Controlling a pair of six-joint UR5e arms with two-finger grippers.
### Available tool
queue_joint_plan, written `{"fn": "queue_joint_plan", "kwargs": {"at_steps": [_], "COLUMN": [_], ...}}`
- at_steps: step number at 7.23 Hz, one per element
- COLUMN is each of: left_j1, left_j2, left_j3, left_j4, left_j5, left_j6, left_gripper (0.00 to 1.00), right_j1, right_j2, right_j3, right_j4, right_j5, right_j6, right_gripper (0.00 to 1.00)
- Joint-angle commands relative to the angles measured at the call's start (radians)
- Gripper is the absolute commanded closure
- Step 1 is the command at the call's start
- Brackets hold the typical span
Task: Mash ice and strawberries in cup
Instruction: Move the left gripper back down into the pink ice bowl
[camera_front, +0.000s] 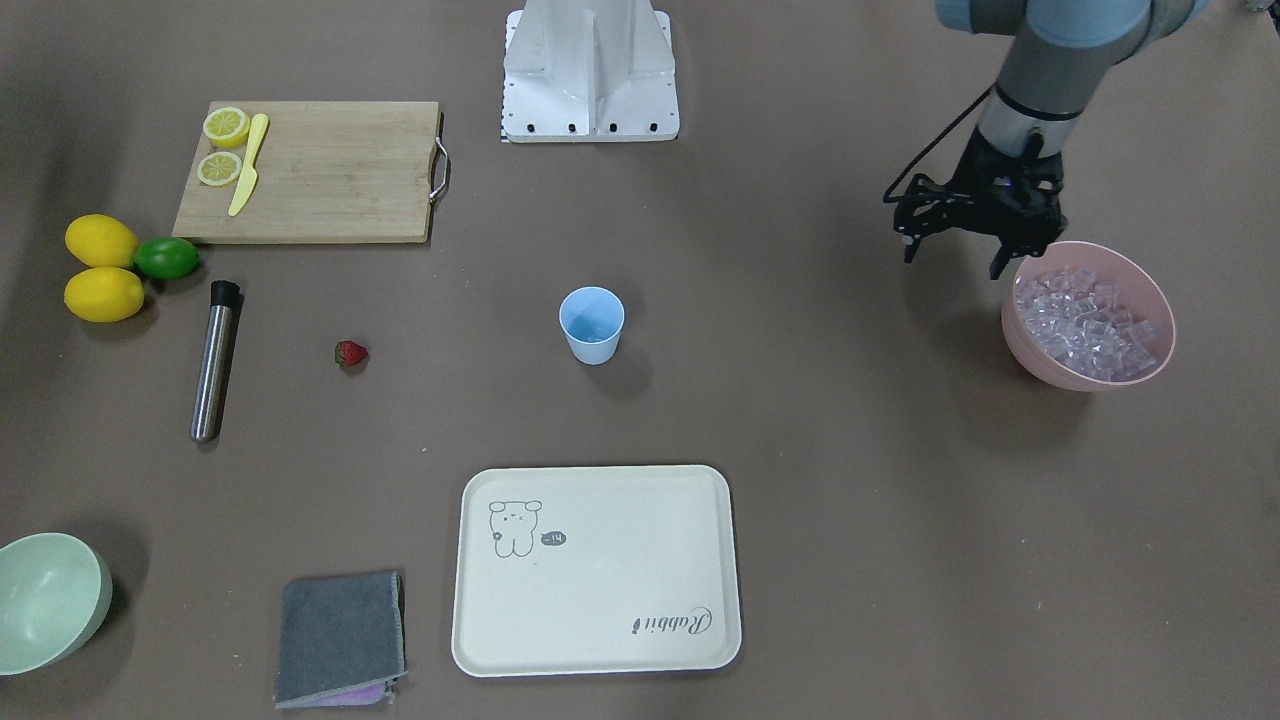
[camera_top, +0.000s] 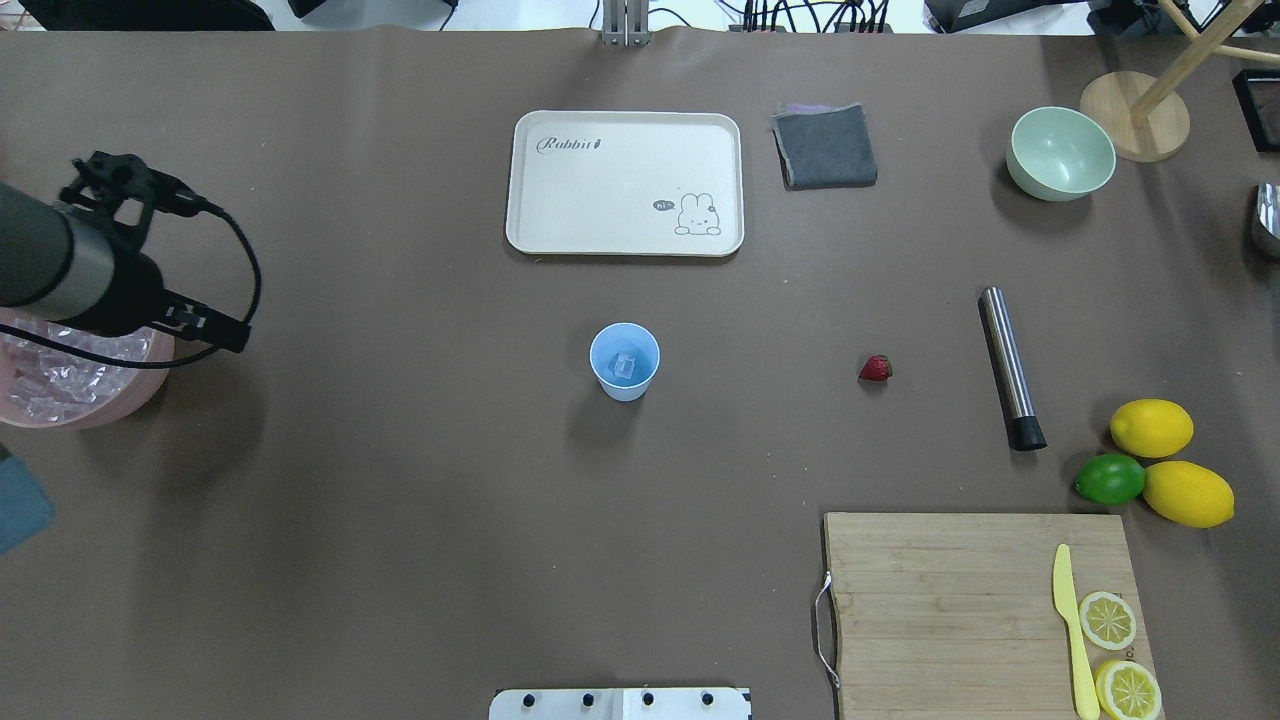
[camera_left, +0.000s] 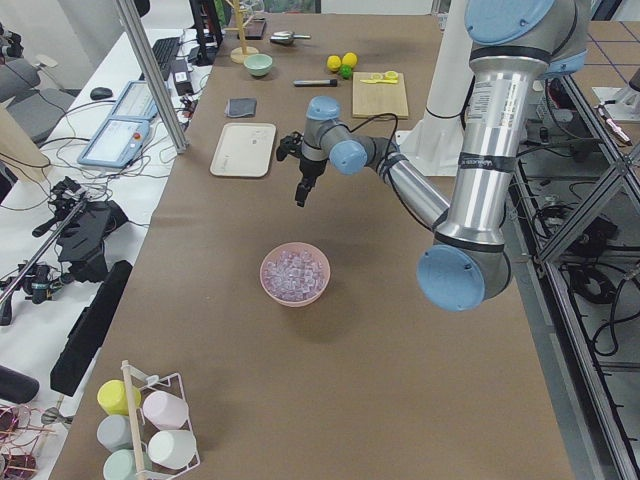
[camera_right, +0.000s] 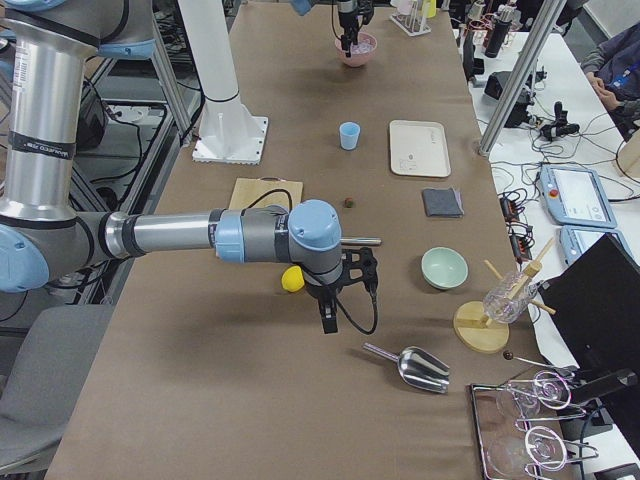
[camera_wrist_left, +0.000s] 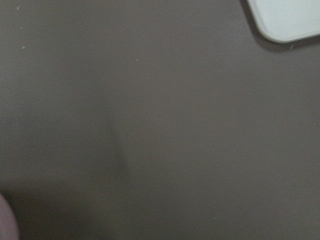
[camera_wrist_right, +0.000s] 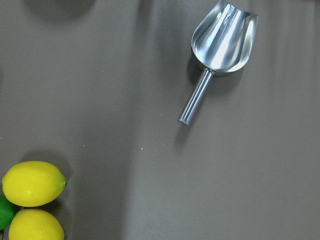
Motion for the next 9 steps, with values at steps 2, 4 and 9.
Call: {"fn": "queue_joint_plan", "kwargs": {"at_steps": [2,4,9], "left_j1": [-0.14,-0.167,-0.168], "left_j2": [0.13,0.129,0.112], "left_j3": [0.142,0.22,0.351], "left_j4": [-0.206,-0.248,-0.362], "left_j5": [-0.102,-0.106,-0.106], "left_j6": [0.275,0.295,0.295], "left_gripper": [0.0,0.0,0.07], "right_j1": [0.0,0.0,0.0], "right_j2": [-0.002,-0.002,0.0], "right_j3": [0.002,0.002,0.002], "right_j4": [0.0,0.002,0.002], "right_j5": [0.0,0.0,0.0], "right_j6": [-0.001,-0.001,-0.001], "right_gripper": [0.0,0.0,0.0]}}
